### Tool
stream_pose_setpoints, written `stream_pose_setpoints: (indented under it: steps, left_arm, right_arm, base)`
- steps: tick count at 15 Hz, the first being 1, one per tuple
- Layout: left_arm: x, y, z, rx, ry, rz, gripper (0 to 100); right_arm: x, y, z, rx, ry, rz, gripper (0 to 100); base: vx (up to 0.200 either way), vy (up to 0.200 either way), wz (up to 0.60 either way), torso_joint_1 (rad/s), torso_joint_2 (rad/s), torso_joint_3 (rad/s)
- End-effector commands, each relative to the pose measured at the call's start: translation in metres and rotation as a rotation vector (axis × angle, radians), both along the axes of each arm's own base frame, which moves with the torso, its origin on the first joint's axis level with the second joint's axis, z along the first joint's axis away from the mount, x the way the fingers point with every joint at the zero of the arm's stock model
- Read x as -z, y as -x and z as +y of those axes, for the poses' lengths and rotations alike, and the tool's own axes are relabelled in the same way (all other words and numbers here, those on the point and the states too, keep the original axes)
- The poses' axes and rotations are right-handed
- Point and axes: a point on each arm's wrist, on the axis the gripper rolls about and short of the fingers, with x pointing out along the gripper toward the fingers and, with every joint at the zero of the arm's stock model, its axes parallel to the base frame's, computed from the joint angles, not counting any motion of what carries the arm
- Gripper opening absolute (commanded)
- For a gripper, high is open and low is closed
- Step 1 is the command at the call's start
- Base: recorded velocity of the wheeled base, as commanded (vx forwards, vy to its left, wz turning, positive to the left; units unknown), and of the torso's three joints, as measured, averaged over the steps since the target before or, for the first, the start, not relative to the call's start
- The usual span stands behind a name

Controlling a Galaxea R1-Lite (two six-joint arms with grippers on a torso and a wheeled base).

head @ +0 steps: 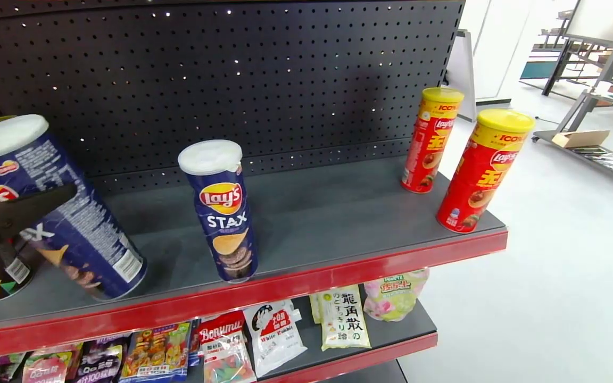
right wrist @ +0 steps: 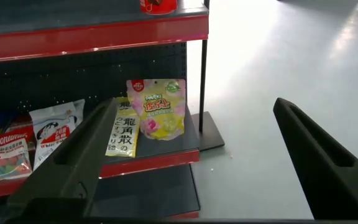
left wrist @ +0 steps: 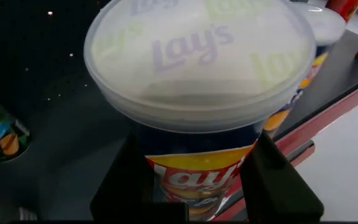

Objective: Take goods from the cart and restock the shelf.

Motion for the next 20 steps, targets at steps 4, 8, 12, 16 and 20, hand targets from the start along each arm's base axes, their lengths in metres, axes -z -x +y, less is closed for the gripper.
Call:
stream_pose_setpoints:
  steps: [4, 8, 12, 16, 20]
  left_arm:
    - [0.021, -0.104, -0.014, 0.057, -0.004, 0.034, 0]
    - [0.027, -0.169, -0.022, 0.076, 0.006, -0.018, 0]
    - [0.025, -0.198, -0.037, 0.155, 0.008, -0.044, 0]
    - [0.039, -0.228, -0.057, 0.194, 0.01, -0.024, 0]
    - [0.04, -0.244, -0.067, 0.208, 0.008, -0.042, 0]
  right_arm:
    - [0.0, 0.0, 0.0, -0.002, 0.0, 0.001, 100]
    - [0.0, 0.0, 0.0, -0.001, 0.0, 0.003, 100]
    - [0.0, 0.0, 0.0, -0.001, 0.0, 0.001, 100]
    - [0.0, 0.0, 0.0, -0.001, 0.0, 0.001, 100]
    - [0.0, 0.0, 0.0, -0.002, 0.0, 0.001, 100]
  base:
    - [0.0, 0.0, 0.0, 0.0, 0.0, 0.0]
    - [0.0, 0.0, 0.0, 0.0, 0.0, 0.0]
    - [0.0, 0.0, 0.0, 0.0, 0.0, 0.0]
    - [0.0, 0.0, 0.0, 0.0, 0.0, 0.0]
    - [0.0, 0.0, 0.0, 0.0, 0.0, 0.0]
